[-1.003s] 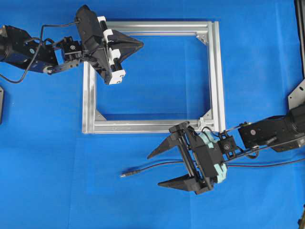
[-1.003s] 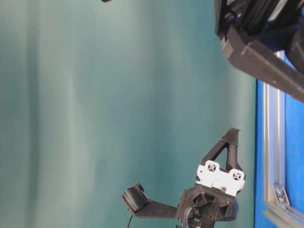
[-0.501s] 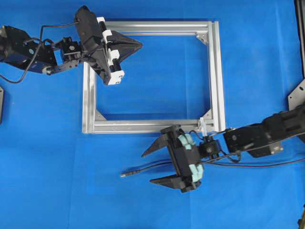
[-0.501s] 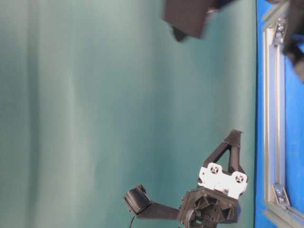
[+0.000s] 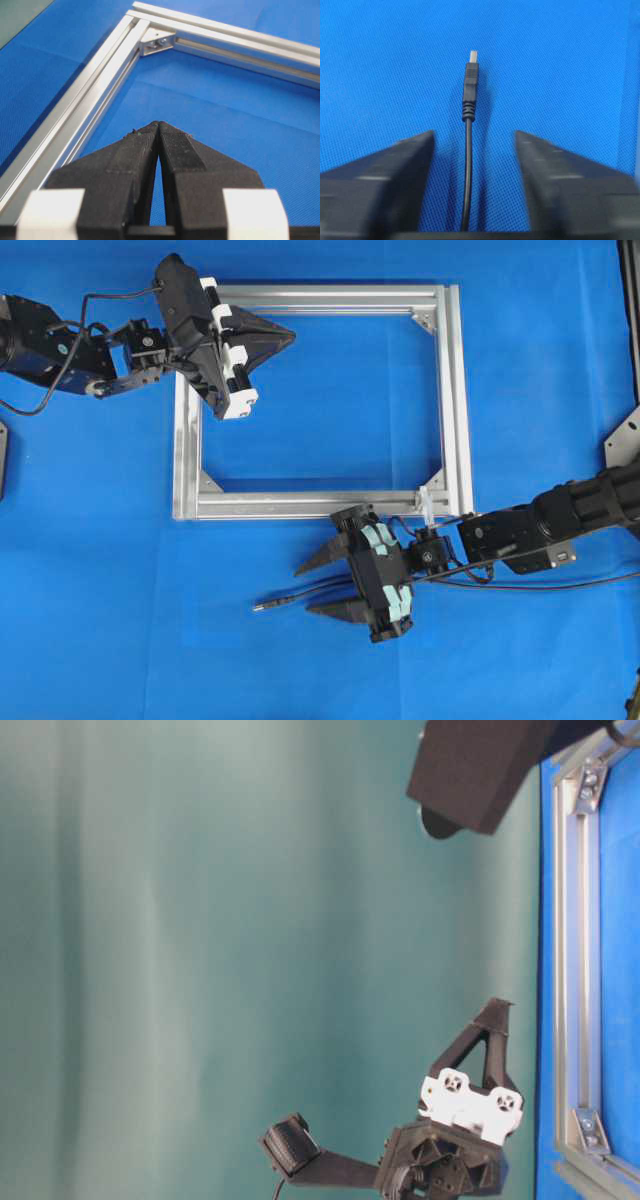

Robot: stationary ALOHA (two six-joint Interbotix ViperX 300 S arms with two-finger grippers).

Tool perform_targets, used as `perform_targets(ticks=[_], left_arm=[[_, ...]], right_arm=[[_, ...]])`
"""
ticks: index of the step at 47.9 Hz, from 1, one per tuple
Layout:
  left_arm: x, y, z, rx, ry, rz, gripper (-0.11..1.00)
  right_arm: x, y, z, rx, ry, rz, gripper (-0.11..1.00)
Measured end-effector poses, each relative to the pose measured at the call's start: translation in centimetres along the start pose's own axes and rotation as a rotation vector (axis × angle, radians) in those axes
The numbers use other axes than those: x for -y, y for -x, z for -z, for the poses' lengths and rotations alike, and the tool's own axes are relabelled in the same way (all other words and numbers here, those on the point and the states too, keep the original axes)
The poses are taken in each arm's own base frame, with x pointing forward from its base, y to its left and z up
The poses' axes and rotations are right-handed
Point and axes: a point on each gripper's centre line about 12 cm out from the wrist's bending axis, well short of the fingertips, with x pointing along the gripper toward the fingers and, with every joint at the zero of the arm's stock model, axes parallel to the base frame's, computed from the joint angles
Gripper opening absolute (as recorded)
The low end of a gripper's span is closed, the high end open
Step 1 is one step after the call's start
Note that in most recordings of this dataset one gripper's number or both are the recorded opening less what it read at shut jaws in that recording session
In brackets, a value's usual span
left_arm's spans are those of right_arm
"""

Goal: Insert the wire through the string loop located on the right side.
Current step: 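Lower the right gripper around the cable near its plug, then close the right gripper on the cable behind the USB plug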

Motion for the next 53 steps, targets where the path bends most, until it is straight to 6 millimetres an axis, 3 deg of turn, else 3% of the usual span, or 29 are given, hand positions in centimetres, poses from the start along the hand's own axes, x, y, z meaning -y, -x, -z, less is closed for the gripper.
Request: perform_targets(ticks=[4, 9, 34, 53], left_arm=[[0.0, 0.0, -0.1, 0.002, 0.002, 0.000, 0.00], [0.0, 0.0, -0.1, 0.002, 0.002, 0.000, 0.00], [0.0, 0.0, -0.1, 0.002, 0.003, 0.000, 0.00], [0.0, 0.0, -0.1, 0.002, 0.003, 0.000, 0.00]], right_arm=[[-0.1, 0.0, 0.0, 0.000, 0.003, -0.002, 0.08], [-0.1, 0.0, 0.0, 0.000, 0.006, -0.003, -0.04], [-0.1, 0.2, -0.2, -0.010, 0.001, -0.004, -0.04], [-0.8, 3.4, -6.4, -0.012, 0.004, -0.010, -0.04]])
